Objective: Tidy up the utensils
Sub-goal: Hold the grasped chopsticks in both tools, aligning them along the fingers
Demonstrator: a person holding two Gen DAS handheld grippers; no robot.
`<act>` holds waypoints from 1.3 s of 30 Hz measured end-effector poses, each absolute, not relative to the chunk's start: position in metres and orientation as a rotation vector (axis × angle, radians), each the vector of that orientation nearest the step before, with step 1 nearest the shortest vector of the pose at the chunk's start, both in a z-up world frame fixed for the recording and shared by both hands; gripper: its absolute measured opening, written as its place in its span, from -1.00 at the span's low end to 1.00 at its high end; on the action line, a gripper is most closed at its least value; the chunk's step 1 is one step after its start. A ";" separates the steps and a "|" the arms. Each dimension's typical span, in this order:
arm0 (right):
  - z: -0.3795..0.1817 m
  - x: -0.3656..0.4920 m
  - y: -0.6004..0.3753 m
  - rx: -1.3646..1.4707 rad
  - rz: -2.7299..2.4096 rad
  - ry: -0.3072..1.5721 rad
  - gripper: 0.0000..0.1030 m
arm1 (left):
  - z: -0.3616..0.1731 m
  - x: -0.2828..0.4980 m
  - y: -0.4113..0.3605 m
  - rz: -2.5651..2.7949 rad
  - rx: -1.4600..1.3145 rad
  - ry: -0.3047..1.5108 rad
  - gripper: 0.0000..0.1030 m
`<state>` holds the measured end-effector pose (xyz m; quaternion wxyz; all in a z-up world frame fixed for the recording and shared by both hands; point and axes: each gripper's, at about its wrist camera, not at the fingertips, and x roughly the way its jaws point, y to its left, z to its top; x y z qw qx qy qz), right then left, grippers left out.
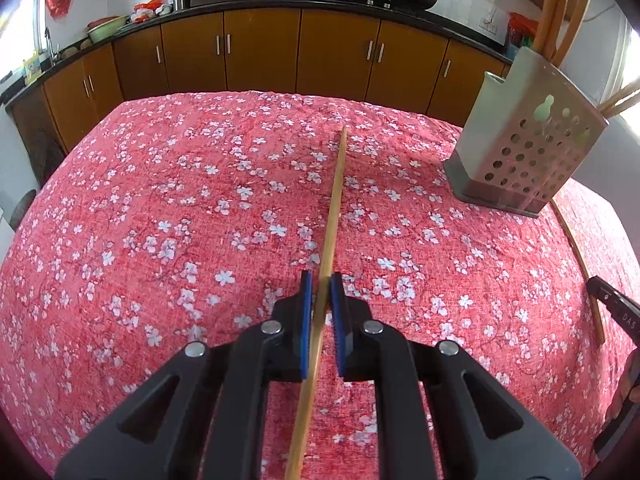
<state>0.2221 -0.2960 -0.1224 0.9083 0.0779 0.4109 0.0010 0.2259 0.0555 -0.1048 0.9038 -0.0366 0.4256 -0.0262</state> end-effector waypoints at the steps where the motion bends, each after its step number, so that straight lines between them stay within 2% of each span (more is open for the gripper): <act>1: -0.122 0.222 -0.296 0.161 0.002 0.848 -0.83 | -0.105 0.226 0.057 -0.056 -0.079 0.879 -0.76; 39: -0.122 0.222 -0.297 0.160 0.000 0.848 -0.83 | -0.104 0.225 0.054 -0.048 -0.102 0.882 -0.76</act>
